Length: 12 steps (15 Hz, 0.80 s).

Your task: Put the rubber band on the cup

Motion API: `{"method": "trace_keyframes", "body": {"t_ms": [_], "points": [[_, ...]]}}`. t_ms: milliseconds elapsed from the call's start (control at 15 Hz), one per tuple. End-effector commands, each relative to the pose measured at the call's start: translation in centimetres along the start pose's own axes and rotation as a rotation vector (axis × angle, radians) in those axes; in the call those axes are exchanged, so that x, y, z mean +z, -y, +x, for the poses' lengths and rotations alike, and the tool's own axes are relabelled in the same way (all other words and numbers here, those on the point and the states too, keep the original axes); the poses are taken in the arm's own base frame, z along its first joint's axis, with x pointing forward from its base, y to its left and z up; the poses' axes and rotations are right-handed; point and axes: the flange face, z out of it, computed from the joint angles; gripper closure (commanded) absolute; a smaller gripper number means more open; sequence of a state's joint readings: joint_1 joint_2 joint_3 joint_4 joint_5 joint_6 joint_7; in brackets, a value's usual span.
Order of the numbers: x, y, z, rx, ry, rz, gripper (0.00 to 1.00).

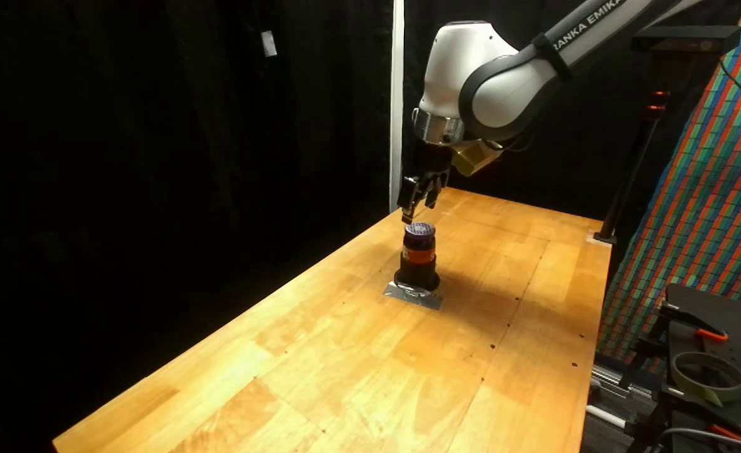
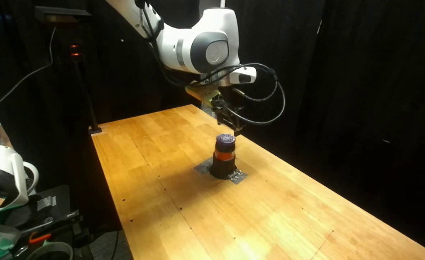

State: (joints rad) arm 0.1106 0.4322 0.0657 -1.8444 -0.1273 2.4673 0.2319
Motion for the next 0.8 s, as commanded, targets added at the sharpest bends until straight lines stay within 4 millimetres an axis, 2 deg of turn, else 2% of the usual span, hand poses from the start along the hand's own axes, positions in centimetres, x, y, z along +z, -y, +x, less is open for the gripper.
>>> {"method": "trace_keyframes", "body": {"t_ms": [0, 333, 733], "points": [[1.8, 0.3, 1.0, 0.014, -0.009, 0.028, 0.00], [3.8, 0.5, 1.0, 0.016, -0.024, 0.034, 0.00], [5.1, 0.4, 1.1, 0.011, -0.033, 0.040, 0.00]]}}
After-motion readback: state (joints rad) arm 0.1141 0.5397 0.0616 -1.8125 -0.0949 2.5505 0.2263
